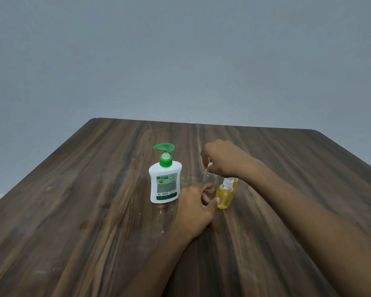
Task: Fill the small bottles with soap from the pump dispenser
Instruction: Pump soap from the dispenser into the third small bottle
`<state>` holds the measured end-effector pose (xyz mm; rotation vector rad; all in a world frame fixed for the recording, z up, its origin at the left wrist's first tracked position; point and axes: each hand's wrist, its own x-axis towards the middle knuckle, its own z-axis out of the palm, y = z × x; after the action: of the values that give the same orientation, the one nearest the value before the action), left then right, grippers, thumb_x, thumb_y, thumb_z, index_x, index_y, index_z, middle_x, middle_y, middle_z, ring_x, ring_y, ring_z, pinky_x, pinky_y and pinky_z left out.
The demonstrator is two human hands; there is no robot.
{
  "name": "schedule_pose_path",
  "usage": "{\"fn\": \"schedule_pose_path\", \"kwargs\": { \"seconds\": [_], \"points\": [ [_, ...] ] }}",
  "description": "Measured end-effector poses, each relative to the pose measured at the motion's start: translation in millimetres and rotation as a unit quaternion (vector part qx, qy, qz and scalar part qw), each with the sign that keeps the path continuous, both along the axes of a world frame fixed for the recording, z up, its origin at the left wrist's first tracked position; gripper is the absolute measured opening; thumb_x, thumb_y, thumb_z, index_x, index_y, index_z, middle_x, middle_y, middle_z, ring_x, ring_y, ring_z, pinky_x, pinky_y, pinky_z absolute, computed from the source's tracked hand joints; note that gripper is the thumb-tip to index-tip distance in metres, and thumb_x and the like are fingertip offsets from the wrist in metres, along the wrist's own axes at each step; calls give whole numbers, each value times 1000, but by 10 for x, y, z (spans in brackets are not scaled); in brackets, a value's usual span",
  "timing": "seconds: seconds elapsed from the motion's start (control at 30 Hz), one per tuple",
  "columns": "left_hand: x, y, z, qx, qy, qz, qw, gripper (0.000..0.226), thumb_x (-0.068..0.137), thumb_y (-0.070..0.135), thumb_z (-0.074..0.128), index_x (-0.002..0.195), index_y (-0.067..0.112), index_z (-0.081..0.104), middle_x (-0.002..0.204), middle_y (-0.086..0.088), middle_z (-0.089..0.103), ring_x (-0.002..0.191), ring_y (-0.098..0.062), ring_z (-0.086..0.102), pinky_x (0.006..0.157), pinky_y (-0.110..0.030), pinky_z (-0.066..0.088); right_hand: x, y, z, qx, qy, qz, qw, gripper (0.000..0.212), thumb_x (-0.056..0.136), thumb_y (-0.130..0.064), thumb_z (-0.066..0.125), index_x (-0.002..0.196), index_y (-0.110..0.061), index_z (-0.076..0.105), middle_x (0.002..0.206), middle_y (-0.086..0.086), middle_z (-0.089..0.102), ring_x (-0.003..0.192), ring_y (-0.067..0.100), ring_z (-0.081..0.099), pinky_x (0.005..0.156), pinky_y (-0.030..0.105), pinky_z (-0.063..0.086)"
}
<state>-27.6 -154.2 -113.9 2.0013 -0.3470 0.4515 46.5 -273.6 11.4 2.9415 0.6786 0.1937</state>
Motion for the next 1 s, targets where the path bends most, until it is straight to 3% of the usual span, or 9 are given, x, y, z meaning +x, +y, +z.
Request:
{"fn": "schedule_pose_path", "kwargs": {
  "seconds": [0.1,0.2,0.3,0.43,0.57,0.73,0.83,1.0],
  "points": [
    [-117,63,79,-5,-22,35,999,35,81,33,73,111,18,78,86,9,76,78,-2,69,70,-24,56,-84,-52,190,39,-33,0,999,5,86,-21,67,86,-24,63,91,1,68,84,26,65,71,40,55],
    [-412,110,171,-21,-107,93,990,30,86,37,72,109,19,76,91,14,72,78,-6,67,68,-27,56,-418,-115,558,85,-78,5,993,4,88,-26,64,86,-23,63,87,-3,68,83,23,62,66,32,46],
    [-784,117,291,-19,-205,165,965,37,88,33,78,120,14,72,107,9,68,93,-6,63,79,-27,54,-965,-153,852,137,-114,12,984,15,97,-37,62,88,-26,65,82,-10,64,79,15,59,60,24,37],
    [-1021,2,362,38,-256,236,937,60,85,43,82,131,7,68,129,-3,69,112,-23,67,92,-40,53,-1491,-76,768,179,-115,-3,977,41,97,-59,49,76,-26,61,67,-9,60,63,7,57,59,33,50],
    [-1018,-82,264,63,-266,248,929,51,85,42,74,118,3,75,106,-5,76,95,-16,65,84,-35,47,-1580,3,466,202,-95,-47,974,53,95,-66,47,65,-22,50,53,-6,49,50,11,47,50,34,42],
    [-1001,-24,112,-15,-212,171,962,46,83,45,74,109,7,77,96,7,70,83,1,55,75,-21,49,-1524,10,139,237,-122,-76,961,63,85,-71,37,56,-15,41,47,0,41,46,18,42,46,37,36],
    [-1005,60,62,-61,-133,124,981,50,75,49,77,111,14,78,97,17,71,83,4,60,75,-10,50,-1478,6,88,240,-70,-79,965,59,88,-66,47,59,-15,47,52,0,47,53,20,49,53,37,42],
    [-1024,210,90,-84,-31,60,994,45,72,55,76,114,41,74,97,23,74,88,-5,71,74,-18,55,-1431,-36,74,233,-32,-34,971,45,90,-54,63,70,-14,63,61,1,59,64,21,56,62,35,46]
  ]
}}
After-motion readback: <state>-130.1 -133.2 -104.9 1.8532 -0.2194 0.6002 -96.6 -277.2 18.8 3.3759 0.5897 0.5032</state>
